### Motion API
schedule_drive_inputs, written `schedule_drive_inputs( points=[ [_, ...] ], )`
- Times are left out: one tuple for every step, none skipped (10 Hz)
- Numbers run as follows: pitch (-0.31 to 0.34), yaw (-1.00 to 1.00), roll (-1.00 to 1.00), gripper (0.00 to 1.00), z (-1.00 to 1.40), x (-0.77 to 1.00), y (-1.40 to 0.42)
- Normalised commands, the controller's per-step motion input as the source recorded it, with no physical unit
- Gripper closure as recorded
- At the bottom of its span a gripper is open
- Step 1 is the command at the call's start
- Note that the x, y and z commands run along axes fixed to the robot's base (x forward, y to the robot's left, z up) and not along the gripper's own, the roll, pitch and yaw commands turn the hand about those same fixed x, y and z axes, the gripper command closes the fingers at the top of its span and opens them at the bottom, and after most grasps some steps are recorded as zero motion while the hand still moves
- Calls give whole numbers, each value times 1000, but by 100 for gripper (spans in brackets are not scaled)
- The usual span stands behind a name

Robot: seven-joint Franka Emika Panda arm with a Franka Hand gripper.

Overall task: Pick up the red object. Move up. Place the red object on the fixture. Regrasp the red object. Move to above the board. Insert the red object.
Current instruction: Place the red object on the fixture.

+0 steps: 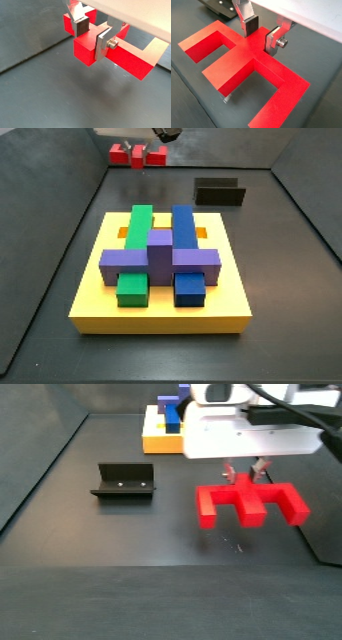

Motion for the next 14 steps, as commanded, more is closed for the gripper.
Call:
schedule_drive_inputs(
  points=[
    [-126, 0, -77, 100, 0, 1000, -74],
    [-206, 0, -140, 100, 0, 1000, -63],
    [-260, 0, -169, 100, 0, 960, -69],
    [-286, 0, -251, 100, 0, 920, -49],
    [-303, 0, -394, 100, 0, 860, -6],
    [-263, 0, -380, 100, -9, 889, -6],
    [-209, -6, -500, 100, 0, 911, 0],
    [-109, -66, -583, 100, 0, 974, 0],
    [-89, -89, -600, 100, 0, 986, 0],
    [0, -120, -634, 100, 0, 1000, 0],
    [0, -123, -634, 100, 0, 1000, 0],
    [0, -117, -623, 100, 0, 1000, -9],
    [0, -134, -640, 100, 0, 1000, -9],
    [0, -134, -640, 100, 0, 1000, -9]
  ],
)
